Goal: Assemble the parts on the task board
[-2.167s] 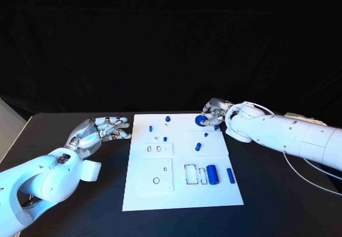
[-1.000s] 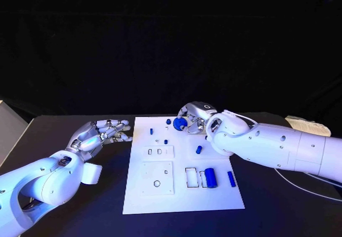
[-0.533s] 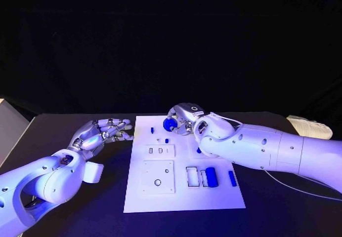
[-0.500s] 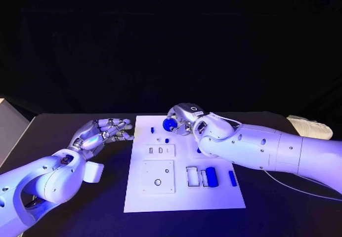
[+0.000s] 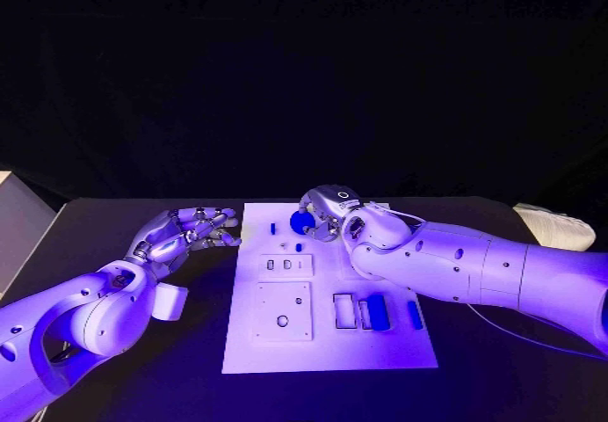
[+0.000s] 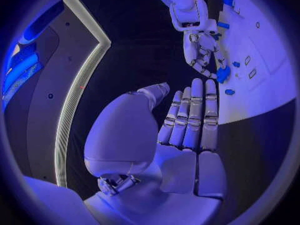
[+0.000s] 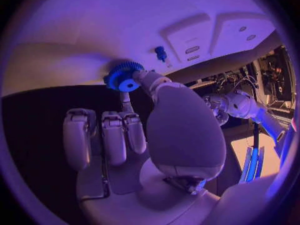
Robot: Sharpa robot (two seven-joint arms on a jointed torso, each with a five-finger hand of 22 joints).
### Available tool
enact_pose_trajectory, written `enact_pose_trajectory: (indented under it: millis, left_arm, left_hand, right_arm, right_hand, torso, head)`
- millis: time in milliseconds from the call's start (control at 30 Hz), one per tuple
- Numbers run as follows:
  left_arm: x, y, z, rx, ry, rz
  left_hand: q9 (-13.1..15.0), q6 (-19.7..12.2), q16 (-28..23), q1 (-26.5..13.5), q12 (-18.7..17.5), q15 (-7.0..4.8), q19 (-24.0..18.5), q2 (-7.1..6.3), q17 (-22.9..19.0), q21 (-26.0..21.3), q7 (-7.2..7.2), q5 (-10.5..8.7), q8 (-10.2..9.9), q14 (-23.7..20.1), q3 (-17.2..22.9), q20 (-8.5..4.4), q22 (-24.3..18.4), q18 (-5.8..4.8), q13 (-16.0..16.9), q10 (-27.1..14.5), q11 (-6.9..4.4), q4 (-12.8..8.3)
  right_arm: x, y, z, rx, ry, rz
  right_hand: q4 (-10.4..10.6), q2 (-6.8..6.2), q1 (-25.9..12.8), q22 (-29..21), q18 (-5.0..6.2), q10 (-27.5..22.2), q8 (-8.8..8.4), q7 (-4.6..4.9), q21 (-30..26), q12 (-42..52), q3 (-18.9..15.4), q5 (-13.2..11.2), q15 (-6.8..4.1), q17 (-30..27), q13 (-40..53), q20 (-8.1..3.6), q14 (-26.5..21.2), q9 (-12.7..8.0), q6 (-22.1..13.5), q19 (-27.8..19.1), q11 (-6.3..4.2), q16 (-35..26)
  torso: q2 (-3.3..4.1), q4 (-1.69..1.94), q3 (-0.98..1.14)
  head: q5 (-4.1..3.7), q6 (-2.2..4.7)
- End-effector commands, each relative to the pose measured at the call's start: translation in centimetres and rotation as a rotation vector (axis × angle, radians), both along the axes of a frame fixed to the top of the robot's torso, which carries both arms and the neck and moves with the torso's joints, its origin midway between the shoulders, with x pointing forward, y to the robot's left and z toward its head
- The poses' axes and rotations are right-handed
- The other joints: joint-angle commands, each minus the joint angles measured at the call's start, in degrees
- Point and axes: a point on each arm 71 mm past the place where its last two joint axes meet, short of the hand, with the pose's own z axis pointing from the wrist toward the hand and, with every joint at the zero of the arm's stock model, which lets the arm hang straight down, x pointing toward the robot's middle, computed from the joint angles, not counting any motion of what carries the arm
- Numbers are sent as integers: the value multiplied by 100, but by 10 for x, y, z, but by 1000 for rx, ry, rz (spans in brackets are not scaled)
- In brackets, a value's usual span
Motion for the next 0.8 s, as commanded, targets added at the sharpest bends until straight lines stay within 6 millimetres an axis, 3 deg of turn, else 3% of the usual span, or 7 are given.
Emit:
enact_pose_trajectory:
  millis: [33, 600, 667, 800]
  left_arm:
    - [-1, -2, 1, -4, -8, -21]
    - [-1, -2, 1, -3, -7, -21]
    - [-1, -2, 1, -3, -7, -21]
    - [-1, -2, 0, -2, -5, -22]
  left_hand:
    - [9, -1, 21, 11, -10, -11, -31, -49, 6, 24, 44, -3, -8, -43, 32, 5, 6, 61, 9, -11, 15, -8]
    - [9, -4, 36, 11, -10, -10, -38, -51, 9, 30, 45, -3, -8, -55, 34, 7, 9, 62, 9, -14, 15, -10]
    - [9, -4, 36, 11, -10, -10, -38, -51, 9, 30, 45, -3, -8, -55, 34, 7, 9, 62, 9, -14, 15, -10]
    - [9, -6, 42, 8, -11, -9, -41, -52, 10, 32, 47, -3, -9, -59, 35, 8, 10, 62, 8, -16, 17, -9]
  right_arm:
    - [0, 0, -3, -25, 5, 1]
    - [2, 7, -5, -20, 17, 19]
    - [2, 8, -5, -16, 22, 25]
    - [3, 9, -6, -7, 31, 30]
  right_hand:
    - [4, 37, -5, 819, -88, 608, 11, -27, 18, 20, 30, -2, -32, 1505, 1509, -26, 607, 38, 38, 363, -29, 36]
    - [24, -18, -141, 819, -89, 608, -64, 8, 14, 20, 4, -103, -15, 1505, 1509, -20, 607, 9, -69, 361, -2, 36]
    - [69, -34, -248, 825, -91, 608, -121, 34, 16, 20, -58, -261, 8, 1505, 1509, -2, 607, -15, -132, 361, 25, 36]
    - [235, -1, -486, 817, -87, 608, -179, 40, 5, 20, -224, -277, 20, 1505, 1509, 16, 607, -38, -174, 356, 36, 36]
  torso:
    - [-1, -11, 4]
    - [-1, -5, 12]
    - [-1, -6, 11]
    - [0, -11, 11]
  head:
    - [11, -5]
    - [19, -8]
    - [21, -13]
    - [32, -14]
